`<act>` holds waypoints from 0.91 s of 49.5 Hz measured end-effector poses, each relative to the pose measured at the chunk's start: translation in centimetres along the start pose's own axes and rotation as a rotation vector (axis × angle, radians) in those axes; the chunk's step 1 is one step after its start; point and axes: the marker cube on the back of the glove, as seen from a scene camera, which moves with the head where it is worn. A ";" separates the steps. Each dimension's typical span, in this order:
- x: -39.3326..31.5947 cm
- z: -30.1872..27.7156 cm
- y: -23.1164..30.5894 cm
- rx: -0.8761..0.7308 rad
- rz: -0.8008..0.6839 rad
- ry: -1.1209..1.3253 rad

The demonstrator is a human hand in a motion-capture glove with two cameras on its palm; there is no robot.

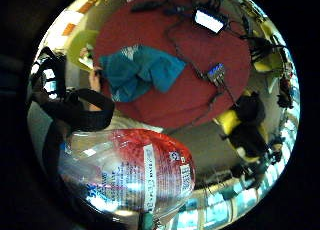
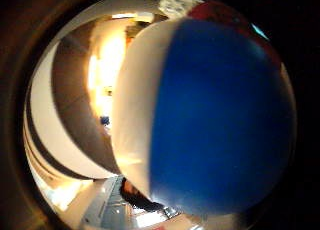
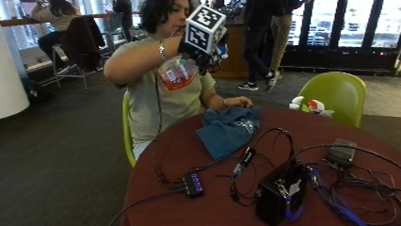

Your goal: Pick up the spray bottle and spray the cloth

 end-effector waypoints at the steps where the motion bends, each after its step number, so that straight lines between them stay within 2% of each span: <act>1: -0.2 0.5 -0.4 -0.030 0.021 0.024; 9: -0.4 5.6 -4.4 -0.247 0.181 0.259; 16: 0.8 10.5 -7.8 -0.454 0.260 0.398; 26: 3.4 15.7 -10.9 -0.609 0.357 0.491; 35: 2.9 14.1 -11.0 -0.569 0.324 0.446; 45: -1.2 8.3 -10.4 -0.327 0.132 0.232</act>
